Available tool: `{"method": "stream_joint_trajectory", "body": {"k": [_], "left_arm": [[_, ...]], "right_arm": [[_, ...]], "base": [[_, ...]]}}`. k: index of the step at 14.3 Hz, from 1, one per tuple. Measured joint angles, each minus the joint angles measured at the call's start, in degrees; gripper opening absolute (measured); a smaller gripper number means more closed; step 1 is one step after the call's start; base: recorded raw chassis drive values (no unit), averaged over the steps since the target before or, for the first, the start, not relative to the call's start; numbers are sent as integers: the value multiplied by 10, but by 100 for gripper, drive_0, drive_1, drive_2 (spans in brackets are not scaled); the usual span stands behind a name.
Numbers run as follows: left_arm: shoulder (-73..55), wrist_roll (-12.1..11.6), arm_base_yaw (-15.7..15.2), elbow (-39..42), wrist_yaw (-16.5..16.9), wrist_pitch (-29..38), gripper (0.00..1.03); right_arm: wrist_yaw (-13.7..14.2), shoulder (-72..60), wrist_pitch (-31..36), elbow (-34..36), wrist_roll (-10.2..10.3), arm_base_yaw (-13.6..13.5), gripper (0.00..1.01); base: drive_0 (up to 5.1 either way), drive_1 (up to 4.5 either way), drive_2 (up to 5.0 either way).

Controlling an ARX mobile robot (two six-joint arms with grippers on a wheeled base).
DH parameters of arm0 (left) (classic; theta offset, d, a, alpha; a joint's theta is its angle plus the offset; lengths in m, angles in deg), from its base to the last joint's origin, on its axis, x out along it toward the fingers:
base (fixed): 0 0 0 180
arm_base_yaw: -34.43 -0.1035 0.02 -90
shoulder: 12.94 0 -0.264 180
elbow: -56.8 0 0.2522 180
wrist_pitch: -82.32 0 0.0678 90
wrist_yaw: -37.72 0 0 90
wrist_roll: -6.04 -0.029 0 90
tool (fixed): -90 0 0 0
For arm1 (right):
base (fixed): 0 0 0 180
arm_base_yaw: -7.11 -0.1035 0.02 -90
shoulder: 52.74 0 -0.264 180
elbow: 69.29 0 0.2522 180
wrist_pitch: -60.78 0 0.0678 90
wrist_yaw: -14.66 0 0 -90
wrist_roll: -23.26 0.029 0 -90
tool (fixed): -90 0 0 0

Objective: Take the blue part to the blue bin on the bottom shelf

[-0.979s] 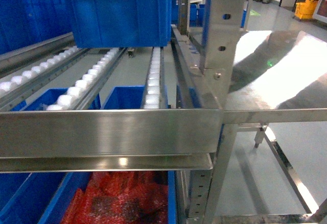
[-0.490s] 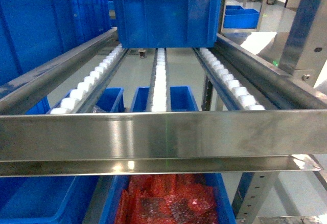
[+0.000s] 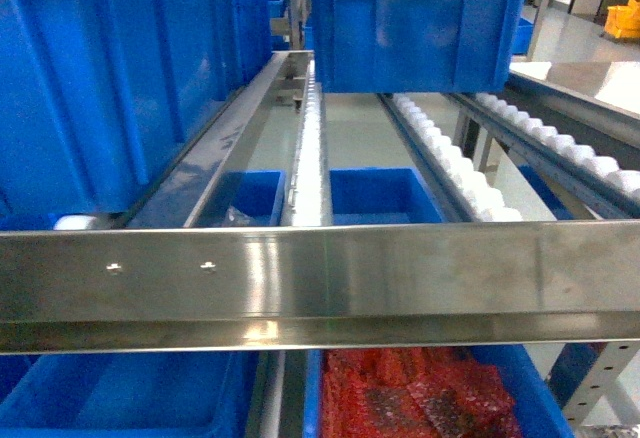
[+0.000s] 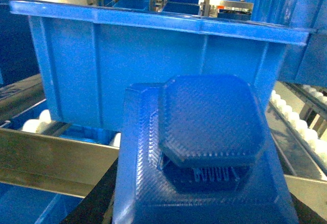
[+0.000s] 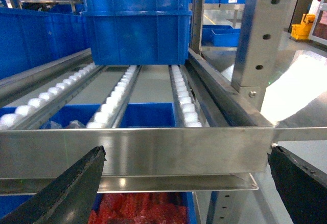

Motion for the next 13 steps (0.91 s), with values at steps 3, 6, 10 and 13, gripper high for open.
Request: {"method": "stream_joint_trajectory", "body": {"k": [3, 6, 10, 13], "left_arm": [[1, 0, 0, 0, -5, 0, 43], [1, 0, 0, 0, -2, 0, 43], [1, 0, 0, 0, -2, 1, 43], [1, 0, 0, 0, -2, 0, 43]], "right_arm": [[-2, 0, 2, 0, 0, 0, 98], [-2, 0, 1, 0, 0, 0, 98], [-2, 0, 1, 0, 0, 0, 98], [-2, 0, 1, 0, 0, 0, 98]], "base": [[-495, 250, 250], [-495, 250, 250], [-495, 250, 250], [-495, 250, 250]]}}
